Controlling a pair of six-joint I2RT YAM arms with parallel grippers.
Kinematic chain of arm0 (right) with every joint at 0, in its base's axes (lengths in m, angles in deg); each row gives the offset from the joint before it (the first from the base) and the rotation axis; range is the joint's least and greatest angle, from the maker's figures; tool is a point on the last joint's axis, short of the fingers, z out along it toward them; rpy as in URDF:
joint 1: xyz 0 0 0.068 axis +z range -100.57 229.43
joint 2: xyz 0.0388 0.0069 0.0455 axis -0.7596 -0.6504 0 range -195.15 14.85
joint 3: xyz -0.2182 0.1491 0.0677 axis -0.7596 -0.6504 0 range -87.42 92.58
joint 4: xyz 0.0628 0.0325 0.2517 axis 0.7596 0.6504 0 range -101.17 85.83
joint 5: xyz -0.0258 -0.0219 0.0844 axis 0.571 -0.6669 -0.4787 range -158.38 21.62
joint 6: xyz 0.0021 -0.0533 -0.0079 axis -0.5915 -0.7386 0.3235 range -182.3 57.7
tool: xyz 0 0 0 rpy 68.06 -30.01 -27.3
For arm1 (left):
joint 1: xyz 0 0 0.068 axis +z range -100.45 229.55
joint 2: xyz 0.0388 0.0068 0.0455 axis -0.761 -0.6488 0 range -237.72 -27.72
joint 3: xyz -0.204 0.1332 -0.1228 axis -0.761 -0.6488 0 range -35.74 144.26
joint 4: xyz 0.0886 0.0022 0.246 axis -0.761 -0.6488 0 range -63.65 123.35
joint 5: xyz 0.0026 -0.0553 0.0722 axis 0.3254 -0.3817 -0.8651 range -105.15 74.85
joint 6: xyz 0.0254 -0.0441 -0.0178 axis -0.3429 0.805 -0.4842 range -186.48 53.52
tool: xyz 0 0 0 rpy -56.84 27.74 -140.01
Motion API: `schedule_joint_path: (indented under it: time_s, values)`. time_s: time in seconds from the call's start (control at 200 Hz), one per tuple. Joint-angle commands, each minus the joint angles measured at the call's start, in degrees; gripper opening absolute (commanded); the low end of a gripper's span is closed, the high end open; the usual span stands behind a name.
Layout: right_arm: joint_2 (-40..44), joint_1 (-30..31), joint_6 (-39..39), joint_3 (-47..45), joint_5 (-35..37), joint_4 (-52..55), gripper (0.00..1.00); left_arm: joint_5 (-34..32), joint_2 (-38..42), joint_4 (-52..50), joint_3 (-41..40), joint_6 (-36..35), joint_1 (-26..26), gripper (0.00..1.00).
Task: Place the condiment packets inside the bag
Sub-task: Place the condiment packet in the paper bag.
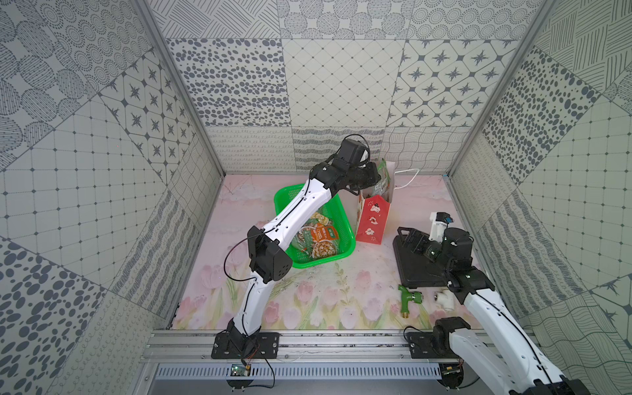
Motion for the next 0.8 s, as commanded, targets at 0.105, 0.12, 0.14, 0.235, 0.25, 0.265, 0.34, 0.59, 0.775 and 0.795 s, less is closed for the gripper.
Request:
schedule_joint_path:
  time_s: [0.105,0.12,0.14,0.235,0.25,0.265,0.34,0.59,0.775,0.795]
  values:
    - [0.43,0.52,-0.29,0.15,-0.29,-1.80,0.97,4.72,3.58,-5.08,0.65,-1.29,-0.93,0.38]
    - [0.43,0.47,-0.27,0.15,-0.31,-1.78,0.97,4.96,3.81,-5.14,0.62,-1.34,-0.96,0.41]
    - [0.43,0.47,-0.24,0.15,-0.30,-1.76,0.97,5.17,4.11,-5.42,0.67,-1.52,-1.08,0.43]
    - [0.57,0.55,-0.29,0.15,-0.39,-1.59,0.97,6.07,5.82,-6.99,0.53,-2.80,-1.43,0.52]
    - [0.67,0.56,-0.27,0.15,-0.35,-1.54,0.97,6.08,6.15,-7.55,0.43,-3.12,-1.46,0.53]
    - [0.69,0.64,-0.30,0.15,-0.28,-1.43,0.97,6.04,6.40,-7.87,0.33,-3.48,-1.50,0.55]
    - [1.00,0.91,-0.55,0.15,0.13,-1.01,0.97,5.34,9.03,-9.88,-1.35,-5.63,-1.60,0.60]
    - [0.07,3.81,-1.22,0.04,1.16,-2.28,0.97,-2.38,27.01,-6.34,-25.09,-10.80,-1.55,0.88]
    - [-0.19,8.17,-2.42,0.13,4.10,-1.57,0.97,-7.72,42.21,-2.17,-45.91,-12.15,-1.65,1.00]
    - [-0.27,8.75,-2.60,0.93,4.47,-1.35,0.97,-8.85,43.97,-1.17,-48.48,-12.09,-1.62,0.99]
